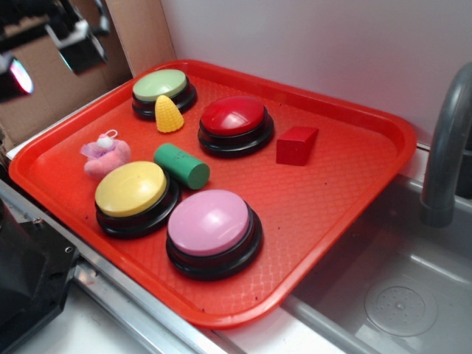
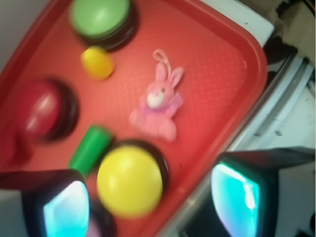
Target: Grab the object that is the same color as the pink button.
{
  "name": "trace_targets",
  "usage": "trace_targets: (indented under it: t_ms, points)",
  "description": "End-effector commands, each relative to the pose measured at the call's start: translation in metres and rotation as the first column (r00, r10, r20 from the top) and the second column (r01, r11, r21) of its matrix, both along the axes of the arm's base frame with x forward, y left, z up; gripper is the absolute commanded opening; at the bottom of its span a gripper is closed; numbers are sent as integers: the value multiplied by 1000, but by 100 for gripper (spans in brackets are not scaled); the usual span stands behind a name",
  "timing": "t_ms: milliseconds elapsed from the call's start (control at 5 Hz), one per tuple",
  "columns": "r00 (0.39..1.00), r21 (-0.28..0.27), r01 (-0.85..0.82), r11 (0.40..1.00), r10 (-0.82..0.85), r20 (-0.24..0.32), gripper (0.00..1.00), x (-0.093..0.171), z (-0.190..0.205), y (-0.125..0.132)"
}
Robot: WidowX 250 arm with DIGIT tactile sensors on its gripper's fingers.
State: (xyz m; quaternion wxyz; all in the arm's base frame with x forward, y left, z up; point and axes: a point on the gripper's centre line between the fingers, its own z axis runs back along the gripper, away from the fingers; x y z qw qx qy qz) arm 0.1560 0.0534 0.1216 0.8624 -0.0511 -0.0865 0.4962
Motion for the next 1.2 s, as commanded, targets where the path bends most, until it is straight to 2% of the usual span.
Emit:
trace_targets:
  t_ms: [0, 200, 400, 600, 800, 1000]
  points:
    - [977, 152, -201, 968, 189, 94, 100, 18, -47, 27]
    - [988, 122, -150, 981, 145, 51, 100, 25, -85, 30]
    - [986, 73, -165, 984, 163, 37, 100, 24, -105, 37]
    - [989, 20, -146, 989, 145, 37, 62, 24, -105, 38]
    - [993, 37, -105, 994, 103, 56, 0, 26, -94, 35]
    - [989, 31, 142, 989, -140, -42, 0, 39, -58, 35]
